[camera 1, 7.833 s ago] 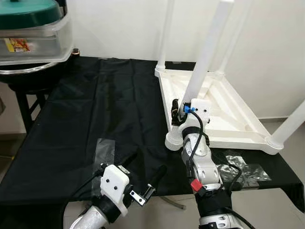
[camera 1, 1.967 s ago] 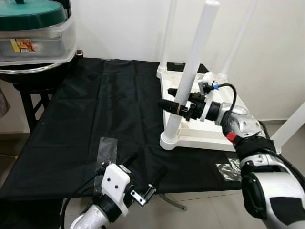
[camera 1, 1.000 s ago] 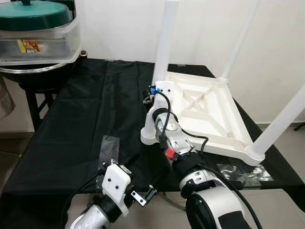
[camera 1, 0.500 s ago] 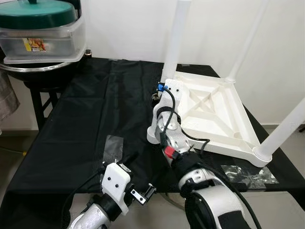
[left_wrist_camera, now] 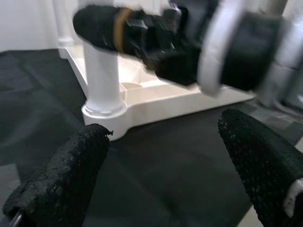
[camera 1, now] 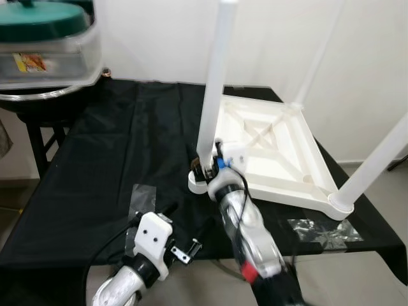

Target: Building children table

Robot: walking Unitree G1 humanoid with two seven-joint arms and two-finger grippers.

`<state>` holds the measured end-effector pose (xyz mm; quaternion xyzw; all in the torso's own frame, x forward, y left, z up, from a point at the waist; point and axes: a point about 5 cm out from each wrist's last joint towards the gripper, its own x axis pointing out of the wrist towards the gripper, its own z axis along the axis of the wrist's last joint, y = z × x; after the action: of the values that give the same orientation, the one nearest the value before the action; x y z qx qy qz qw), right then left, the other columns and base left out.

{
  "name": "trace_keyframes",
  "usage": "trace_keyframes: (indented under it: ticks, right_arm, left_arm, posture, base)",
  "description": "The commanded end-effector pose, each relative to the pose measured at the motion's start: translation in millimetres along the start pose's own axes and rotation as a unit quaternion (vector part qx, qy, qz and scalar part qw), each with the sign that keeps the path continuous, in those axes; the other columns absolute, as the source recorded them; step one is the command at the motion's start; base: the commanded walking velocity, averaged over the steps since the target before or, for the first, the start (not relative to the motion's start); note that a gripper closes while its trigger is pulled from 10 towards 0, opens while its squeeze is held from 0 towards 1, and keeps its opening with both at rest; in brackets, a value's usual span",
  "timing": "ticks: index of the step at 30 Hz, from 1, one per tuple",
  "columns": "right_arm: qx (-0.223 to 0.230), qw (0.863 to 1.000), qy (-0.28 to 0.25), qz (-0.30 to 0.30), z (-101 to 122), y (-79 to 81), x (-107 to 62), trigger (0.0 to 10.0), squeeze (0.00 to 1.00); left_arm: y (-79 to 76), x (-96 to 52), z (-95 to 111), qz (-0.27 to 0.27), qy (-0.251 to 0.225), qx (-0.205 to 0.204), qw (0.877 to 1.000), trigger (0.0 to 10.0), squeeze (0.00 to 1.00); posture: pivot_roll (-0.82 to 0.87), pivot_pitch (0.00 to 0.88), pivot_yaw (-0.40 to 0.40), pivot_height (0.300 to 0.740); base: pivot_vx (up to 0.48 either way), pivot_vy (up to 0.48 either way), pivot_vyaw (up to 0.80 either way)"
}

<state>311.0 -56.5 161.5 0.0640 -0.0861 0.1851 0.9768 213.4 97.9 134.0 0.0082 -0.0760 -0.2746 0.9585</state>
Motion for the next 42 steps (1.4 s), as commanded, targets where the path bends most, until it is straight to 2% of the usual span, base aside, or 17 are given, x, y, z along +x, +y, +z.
trace_keyframes:
  ticks: [1,3,5,7,11,17,20,26,28,36,42]
  right_arm:
    - [-0.03,0.999,-0.026,0.025,7.4,-2.7,-11.5,10.0,0.0]
    - [-0.047,0.998,-0.014,0.037,0.0,-11.0,-30.2,10.0,0.0]
    - [-0.053,0.998,0.003,0.02,-5.1,-20.7,-39.8,10.0,0.0]
    - [-0.053,0.998,0.003,0.02,-5.1,-20.7,-39.8,10.0,0.0]
    - [-0.051,0.998,0.029,-0.006,-11.8,-27.6,-50.0,10.0,0.0]
    - [-0.036,0.997,0.066,-0.036,-25.7,-26.7,-64.2,10.0,0.0]
    - [-0.045,0.995,0.076,-0.045,-27.4,-26.9,-66.7,10.0,0.0]
    - [-0.059,0.993,0.094,-0.051,-29.9,-22.1,-70.0,10.0,0.0]
    - [-0.054,0.992,0.101,-0.045,-32.0,-17.6,-73.7,10.0,0.0]
    - [-0.028,0.994,0.089,-0.052,-29.0,-18.5,-74.4,10.0,0.0]
    - [-0.05,0.991,0.107,-0.056,-30.9,-17.8,-73.1,10.0,0.0]
  left_arm:
    - [1.2,0.3,-5.6,0.003,0.018,0.002,1.0,10.0,0.0]
    - [3.4,1.3,-7.2,0.008,0.023,0.005,1.0,10.0,0.0]
    - [5.8,1.4,-9.0,0.017,0.031,0.014,0.999,10.0,0.0]
    - [5.8,1.4,-9.0,0.017,0.031,0.014,0.999,10.0,0.0]
    - [8.2,1.2,-10.7,0.028,0.039,0.023,0.999,10.0,0.0]
    - [9.2,0.6,-12.4,0.042,0.044,0.03,0.998,10.0,0.0]
    - [9.6,1.3,-13.9,0.045,0.052,0.037,0.997,10.0,0.0]
    - [9.2,3.3,-14.6,0.071,0.068,0.021,0.995,10.0,0.0]
    - [5.8,4.0,-13.9,0.081,0.068,0.011,0.994,10.0,0.0]
    - [4.6,4.2,-17.8,0.079,0.078,0.003,0.994,10.0,0.0]
    - [3.7,6.9,-19.1,0.074,0.089,0.008,0.993,10.0,0.0]
  posture:
    - [0.06,0.022,-0.092,0.74]
    - [0.06,0.019,-0.09,0.74]
    - [0.06,0.011,-0.089,0.74]
    - [0.06,0.011,-0.089,0.74]
    - [0.07,0.001,-0.09,0.74]
    - [0.07,0.0,-0.084,0.74]
    - [0.07,0.0,-0.081,0.74]
    - [0.06,0.0,-0.077,0.74]
    - [0.07,0.0,-0.083,0.74]
    - [0.07,0.0,-0.077,0.74]
    - [0.07,0.0,-0.077,0.74]
  base:
    - [0.0,0.0,0.0]
    - [0.0,0.0,0.0]
    - [0.0,0.0,0.0]
    - [0.0,0.0,0.0]
    - [0.0,0.0,0.0]
    - [0.0,0.0,0.0]
    - [0.0,0.0,0.0]
    - [0.0,0.0,0.0]
    - [0.0,0.0,0.0]
    - [0.0,0.0,0.0]
    - [0.0,0.0,0.75]
